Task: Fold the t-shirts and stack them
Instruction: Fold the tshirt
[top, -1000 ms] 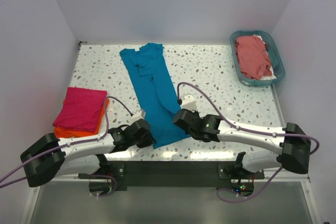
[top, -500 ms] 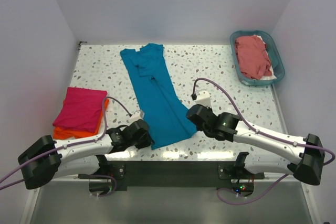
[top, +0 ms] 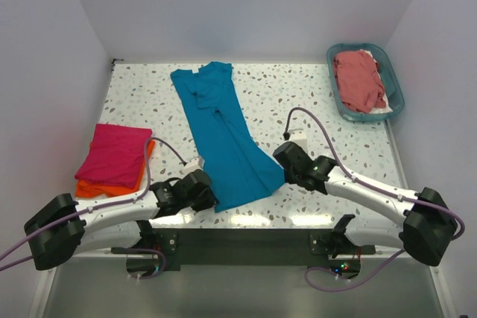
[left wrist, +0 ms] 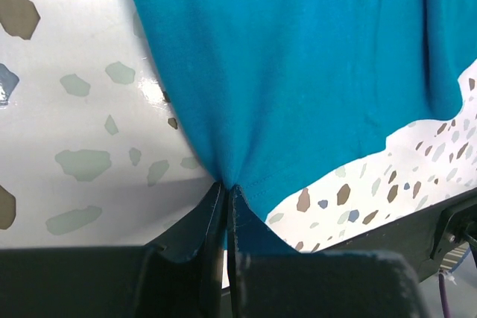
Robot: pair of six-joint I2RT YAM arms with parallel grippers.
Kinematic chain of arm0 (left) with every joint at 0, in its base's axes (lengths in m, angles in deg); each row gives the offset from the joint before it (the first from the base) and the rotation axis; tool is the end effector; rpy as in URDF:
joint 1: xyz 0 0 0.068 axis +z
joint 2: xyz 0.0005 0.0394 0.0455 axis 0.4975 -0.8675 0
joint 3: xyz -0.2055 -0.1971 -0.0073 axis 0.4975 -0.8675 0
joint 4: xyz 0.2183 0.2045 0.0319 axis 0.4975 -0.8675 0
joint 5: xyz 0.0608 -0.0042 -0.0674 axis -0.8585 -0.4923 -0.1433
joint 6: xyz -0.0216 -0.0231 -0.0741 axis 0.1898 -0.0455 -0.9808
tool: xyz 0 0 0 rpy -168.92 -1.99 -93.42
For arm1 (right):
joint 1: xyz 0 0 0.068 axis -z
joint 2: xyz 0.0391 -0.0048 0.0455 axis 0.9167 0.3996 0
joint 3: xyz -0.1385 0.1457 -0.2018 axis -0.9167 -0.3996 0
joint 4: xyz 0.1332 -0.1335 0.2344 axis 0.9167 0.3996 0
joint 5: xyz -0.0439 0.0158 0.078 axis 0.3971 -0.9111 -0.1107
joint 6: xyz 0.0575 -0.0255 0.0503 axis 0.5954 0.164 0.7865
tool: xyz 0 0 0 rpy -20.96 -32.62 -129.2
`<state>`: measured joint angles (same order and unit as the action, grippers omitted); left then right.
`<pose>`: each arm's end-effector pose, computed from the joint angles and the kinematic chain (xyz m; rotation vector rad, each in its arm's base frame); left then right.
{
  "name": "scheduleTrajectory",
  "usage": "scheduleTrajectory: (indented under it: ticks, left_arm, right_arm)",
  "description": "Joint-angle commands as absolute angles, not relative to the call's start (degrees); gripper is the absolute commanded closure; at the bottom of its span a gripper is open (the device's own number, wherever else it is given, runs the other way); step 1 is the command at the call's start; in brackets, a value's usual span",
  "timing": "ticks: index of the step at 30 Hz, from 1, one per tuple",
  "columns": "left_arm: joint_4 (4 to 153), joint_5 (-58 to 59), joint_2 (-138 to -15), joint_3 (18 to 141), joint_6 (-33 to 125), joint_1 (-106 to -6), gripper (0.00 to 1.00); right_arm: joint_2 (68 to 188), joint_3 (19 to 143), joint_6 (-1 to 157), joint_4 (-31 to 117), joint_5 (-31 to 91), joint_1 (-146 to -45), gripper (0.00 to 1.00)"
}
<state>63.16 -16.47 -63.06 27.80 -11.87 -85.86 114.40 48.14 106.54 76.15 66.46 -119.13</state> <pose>0.1367 -0.1836 0.0992 -0.3723 2.6149 -0.6726 0.1901 0.1940 0.1871 -0.1910 2.4106 0.0241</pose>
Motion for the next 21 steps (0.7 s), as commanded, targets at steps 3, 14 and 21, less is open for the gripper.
scheduleTrajectory:
  ticks: [3,14,21]
  left_arm:
    - [61.61,-17.28,-60.85,26.95,-11.32,-86.26,0.96]
    - [60.73,-17.19,-59.53,26.60,-11.50,-86.26,0.96]
    - [60.38,-17.19,-59.27,26.51,-11.67,-86.26,0.96]
  right_arm:
    - [116.32,45.72,103.99,67.37,59.40,-111.89,0.72]
    - [122.39,41.59,104.08,58.13,55.53,-107.23,0.61]
    - [123.36,41.42,105.57,57.78,54.21,-107.05,0.60]
